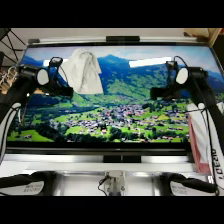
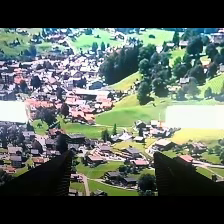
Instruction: Fold the shirts.
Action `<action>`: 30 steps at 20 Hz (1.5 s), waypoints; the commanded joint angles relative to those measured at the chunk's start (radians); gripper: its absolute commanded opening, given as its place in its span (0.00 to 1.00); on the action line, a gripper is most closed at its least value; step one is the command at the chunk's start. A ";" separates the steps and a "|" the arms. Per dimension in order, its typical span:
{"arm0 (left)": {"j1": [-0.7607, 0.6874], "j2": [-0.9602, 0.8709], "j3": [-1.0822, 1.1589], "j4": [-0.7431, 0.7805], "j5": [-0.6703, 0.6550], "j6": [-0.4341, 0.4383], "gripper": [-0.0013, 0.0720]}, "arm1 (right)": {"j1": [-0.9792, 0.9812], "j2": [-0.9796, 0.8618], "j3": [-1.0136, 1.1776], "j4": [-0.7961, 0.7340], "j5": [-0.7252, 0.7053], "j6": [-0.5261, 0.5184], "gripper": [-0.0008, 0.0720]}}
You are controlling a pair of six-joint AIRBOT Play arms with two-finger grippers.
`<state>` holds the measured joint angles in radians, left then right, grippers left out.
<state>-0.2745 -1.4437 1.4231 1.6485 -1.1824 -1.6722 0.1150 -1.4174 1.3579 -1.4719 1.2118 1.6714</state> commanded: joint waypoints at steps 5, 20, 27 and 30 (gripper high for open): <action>0.000 -0.018 0.000 0.000 0.229 -0.002 0.94 | 0.000 0.000 0.000 0.016 -0.048 0.000 0.85; 0.000 -0.043 0.000 0.000 0.233 -0.002 0.94 | 0.000 0.000 0.000 0.027 -0.052 0.000 0.85; 0.000 -0.046 0.000 -0.072 0.217 -0.002 0.94 | 0.000 0.000 0.000 0.027 -0.053 -0.001 0.85; 0.002 -0.043 0.021 -0.063 0.071 0.002 0.94 | 0.000 0.000 0.000 0.028 -0.062 0.000 0.85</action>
<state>-0.2745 -1.4883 1.4296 1.5921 -1.0039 -1.6741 0.1150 -1.4174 1.3579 -1.4456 1.1545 1.6707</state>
